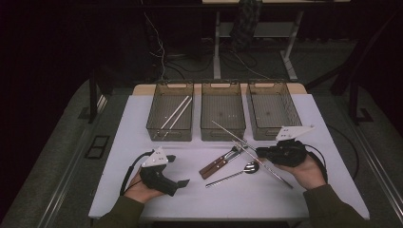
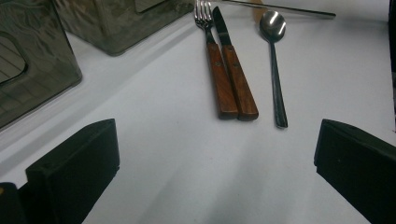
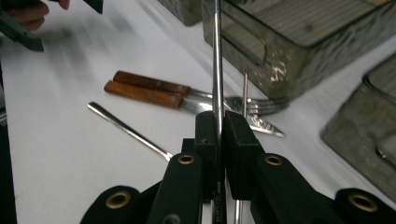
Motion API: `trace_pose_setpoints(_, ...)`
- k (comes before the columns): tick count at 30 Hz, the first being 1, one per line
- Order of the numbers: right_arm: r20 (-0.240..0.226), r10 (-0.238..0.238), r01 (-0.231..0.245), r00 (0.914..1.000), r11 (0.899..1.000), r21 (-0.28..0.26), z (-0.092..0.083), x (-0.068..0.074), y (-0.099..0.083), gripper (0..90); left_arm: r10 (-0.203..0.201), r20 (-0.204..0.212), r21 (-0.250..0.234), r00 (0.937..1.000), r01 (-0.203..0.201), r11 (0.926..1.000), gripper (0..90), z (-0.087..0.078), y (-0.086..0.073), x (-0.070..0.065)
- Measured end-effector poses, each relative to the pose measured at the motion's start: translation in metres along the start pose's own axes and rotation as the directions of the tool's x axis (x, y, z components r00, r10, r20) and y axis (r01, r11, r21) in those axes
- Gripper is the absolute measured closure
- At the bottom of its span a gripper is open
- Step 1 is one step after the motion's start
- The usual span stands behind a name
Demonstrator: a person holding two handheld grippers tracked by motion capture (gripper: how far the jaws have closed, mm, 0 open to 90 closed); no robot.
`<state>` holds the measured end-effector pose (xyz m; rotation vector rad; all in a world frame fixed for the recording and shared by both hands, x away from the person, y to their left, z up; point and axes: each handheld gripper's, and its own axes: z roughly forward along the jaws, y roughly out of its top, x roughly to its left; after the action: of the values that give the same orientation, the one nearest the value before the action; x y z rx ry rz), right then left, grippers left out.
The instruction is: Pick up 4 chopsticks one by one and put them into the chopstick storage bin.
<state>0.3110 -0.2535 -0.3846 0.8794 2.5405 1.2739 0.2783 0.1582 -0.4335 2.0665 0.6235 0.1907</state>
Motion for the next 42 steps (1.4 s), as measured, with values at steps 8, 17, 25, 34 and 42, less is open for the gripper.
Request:
trace_pose_setpoints(8,-0.003,-0.01,0.01,0.9999,1.0,-0.024,0.011,0.006,0.019,83.8,0.011,-0.001,0.01,0.9999,-0.011,0.9999,0.0,0.002,0.0,-0.002)
trace_pose_setpoints(17,0.008,-0.005,0.005,1.0,1.0,-0.016,0.025,0.006,0.036,83.8,0.015,-0.001,0.021,0.9999,-0.015,0.9997,0.0,0.004,0.0,-0.002)
trace_pose_setpoints(25,0.029,-0.001,0.001,0.9996,1.0,0.01,0.041,0.006,0.056,83.8,0.014,0.004,0.026,0.9999,-0.014,0.9996,0.0,0.005,0.0,-0.002)
trace_pose_setpoints(34,0.043,0.032,-0.033,0.9986,0.999,0.008,0.053,0.001,0.08,83.8,0.019,0.007,0.024,0.9998,-0.019,0.9995,0.0,0.005,0.0,-0.003)
trace_pose_setpoints(42,0.058,0.043,-0.044,0.9974,0.999,0.006,0.066,0.0,0.105,83.8,0.024,0.007,0.026,0.9997,-0.025,0.9994,0.0,0.005,0.0,-0.004)
